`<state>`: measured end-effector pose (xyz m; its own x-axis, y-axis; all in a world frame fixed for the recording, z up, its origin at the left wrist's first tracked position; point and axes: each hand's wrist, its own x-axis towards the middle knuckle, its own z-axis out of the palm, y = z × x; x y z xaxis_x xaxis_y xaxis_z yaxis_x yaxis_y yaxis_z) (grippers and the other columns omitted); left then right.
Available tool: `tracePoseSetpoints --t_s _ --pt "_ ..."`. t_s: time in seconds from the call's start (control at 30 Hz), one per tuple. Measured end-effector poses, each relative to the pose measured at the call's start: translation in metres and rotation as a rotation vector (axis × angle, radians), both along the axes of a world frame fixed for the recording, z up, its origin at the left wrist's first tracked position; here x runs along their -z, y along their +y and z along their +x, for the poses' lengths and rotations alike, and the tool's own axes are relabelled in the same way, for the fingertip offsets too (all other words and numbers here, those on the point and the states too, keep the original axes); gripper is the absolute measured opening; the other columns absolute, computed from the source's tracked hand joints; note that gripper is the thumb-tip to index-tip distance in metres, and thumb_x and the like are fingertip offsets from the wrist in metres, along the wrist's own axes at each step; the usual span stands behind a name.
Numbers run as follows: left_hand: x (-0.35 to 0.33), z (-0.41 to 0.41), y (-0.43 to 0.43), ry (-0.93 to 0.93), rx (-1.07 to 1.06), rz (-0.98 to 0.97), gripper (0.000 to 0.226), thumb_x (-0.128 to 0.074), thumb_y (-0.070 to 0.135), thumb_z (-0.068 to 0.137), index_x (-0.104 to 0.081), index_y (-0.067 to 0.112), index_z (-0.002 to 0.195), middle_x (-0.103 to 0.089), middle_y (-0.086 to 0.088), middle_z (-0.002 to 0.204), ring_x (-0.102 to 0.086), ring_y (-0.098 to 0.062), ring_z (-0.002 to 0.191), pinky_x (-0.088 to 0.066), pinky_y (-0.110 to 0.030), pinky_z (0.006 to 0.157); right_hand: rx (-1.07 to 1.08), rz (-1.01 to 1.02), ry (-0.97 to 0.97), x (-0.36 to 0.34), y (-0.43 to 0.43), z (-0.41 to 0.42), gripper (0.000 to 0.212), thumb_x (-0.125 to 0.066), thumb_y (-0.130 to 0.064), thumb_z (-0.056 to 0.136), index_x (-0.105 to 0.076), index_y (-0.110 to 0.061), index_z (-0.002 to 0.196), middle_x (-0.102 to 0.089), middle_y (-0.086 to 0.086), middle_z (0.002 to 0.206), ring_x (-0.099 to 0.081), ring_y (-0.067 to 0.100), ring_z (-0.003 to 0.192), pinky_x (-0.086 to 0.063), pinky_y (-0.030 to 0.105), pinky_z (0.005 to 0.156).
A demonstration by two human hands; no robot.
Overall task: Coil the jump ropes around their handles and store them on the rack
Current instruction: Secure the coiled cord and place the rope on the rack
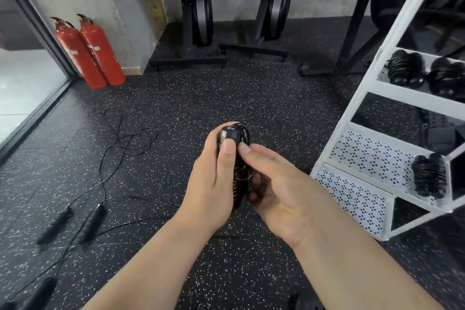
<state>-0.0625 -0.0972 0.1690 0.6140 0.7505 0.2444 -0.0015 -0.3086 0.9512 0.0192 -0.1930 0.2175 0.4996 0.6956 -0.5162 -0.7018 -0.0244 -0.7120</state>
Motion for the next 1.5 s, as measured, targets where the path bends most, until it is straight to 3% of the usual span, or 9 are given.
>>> tracePoseSetpoints --t_s 0.17,0.37,0.5,0.6,0.77,0.9,1.1,1.23,1.5 --pt "-0.003 0.001 -0.001 -0.043 0.043 -0.034 0.028 -0.036 0.048 0.110 -0.062 0.037 0.116 -0.071 0.016 0.102 -0.066 -0.005 0.091 -0.052 -0.030 0.081 0.039 0.018 -0.051 0.002 0.002 0.002 0.039 -0.090 -0.022 0.070 -0.079 -0.023 0.108 -0.080 -0.003 0.088 -0.065 0.004 0.055 -0.044 0.028 0.061" --pt "-0.004 0.001 -0.002 -0.043 0.017 0.014 0.036 -0.035 0.048 0.111 -0.061 0.028 0.123 -0.071 0.019 0.097 -0.067 -0.001 0.084 -0.051 -0.021 0.073 0.087 0.033 -0.191 0.003 0.002 -0.003 0.024 -0.084 -0.019 0.087 -0.082 -0.025 0.110 -0.079 -0.007 0.093 -0.065 0.003 0.067 -0.048 0.029 0.068" --pt "-0.005 0.000 -0.003 -0.023 0.038 0.042 0.038 -0.035 0.049 0.110 -0.061 0.030 0.132 -0.073 0.018 0.106 -0.070 -0.006 0.091 -0.056 -0.027 0.077 0.125 0.012 -0.303 0.000 0.002 0.000 0.013 -0.077 -0.015 0.093 -0.082 -0.023 0.102 -0.069 -0.013 0.075 -0.060 -0.001 0.062 -0.047 0.028 0.067" --pt "-0.008 0.000 -0.002 -0.036 0.026 0.078 0.041 -0.035 0.046 0.111 -0.060 0.025 0.136 -0.071 0.021 0.113 -0.069 -0.006 0.101 -0.052 -0.020 0.084 0.152 -0.025 -0.559 0.002 0.003 0.006 0.012 -0.080 -0.020 0.093 -0.080 -0.028 0.102 -0.076 -0.012 0.087 -0.069 0.003 0.077 -0.055 0.023 0.067" --pt "-0.014 0.001 0.001 -0.059 0.003 0.007 0.039 -0.036 0.051 0.109 -0.062 0.028 0.125 -0.071 0.021 0.109 -0.067 -0.001 0.099 -0.050 -0.017 0.083 0.105 -0.158 -1.243 0.006 0.001 0.011 0.017 -0.075 -0.036 0.099 -0.072 -0.039 0.115 -0.073 -0.022 0.105 -0.069 -0.002 0.102 -0.058 0.025 0.089" --pt "-0.017 -0.002 0.001 -0.044 0.003 0.030 0.036 -0.035 0.053 0.108 -0.061 0.029 0.118 -0.069 0.024 0.101 -0.065 0.002 0.090 -0.047 -0.013 0.077 0.101 -0.141 -1.457 0.007 0.000 0.015 0.020 -0.072 -0.034 0.101 -0.070 -0.035 0.121 -0.071 -0.020 0.107 -0.069 0.000 0.101 -0.058 0.025 0.088" --pt "-0.022 -0.005 0.005 -0.033 0.058 0.019 0.032 -0.036 0.052 0.108 -0.062 0.033 0.108 -0.070 0.023 0.096 -0.064 0.003 0.087 -0.047 -0.013 0.075 0.036 -0.039 -1.194 0.000 -0.002 0.016 0.020 -0.080 -0.030 0.095 -0.070 -0.038 0.110 -0.073 -0.019 0.100 -0.071 0.004 0.096 -0.057 0.019 0.078" --pt "-0.019 -0.008 0.008 0.015 0.069 0.057 0.031 -0.036 0.050 0.111 -0.061 0.033 0.113 -0.069 0.026 0.099 -0.065 0.002 0.090 -0.045 -0.015 0.076 0.046 -0.069 -1.223 0.002 0.001 0.011 0.017 -0.078 -0.032 0.095 -0.067 -0.037 0.107 -0.072 -0.019 0.102 -0.069 0.002 0.097 -0.055 0.018 0.078" --pt "-0.019 -0.004 0.008 0.044 0.058 0.037 0.026 -0.041 0.051 0.107 -0.062 0.036 0.107 -0.070 0.022 0.094 -0.063 0.002 0.083 -0.046 -0.014 0.072 0.092 -0.070 -1.116 0.007 0.006 0.010 0.012 -0.076 -0.031 0.097 -0.070 -0.037 0.105 -0.072 -0.019 0.098 -0.069 0.003 0.093 -0.060 0.032 0.084"
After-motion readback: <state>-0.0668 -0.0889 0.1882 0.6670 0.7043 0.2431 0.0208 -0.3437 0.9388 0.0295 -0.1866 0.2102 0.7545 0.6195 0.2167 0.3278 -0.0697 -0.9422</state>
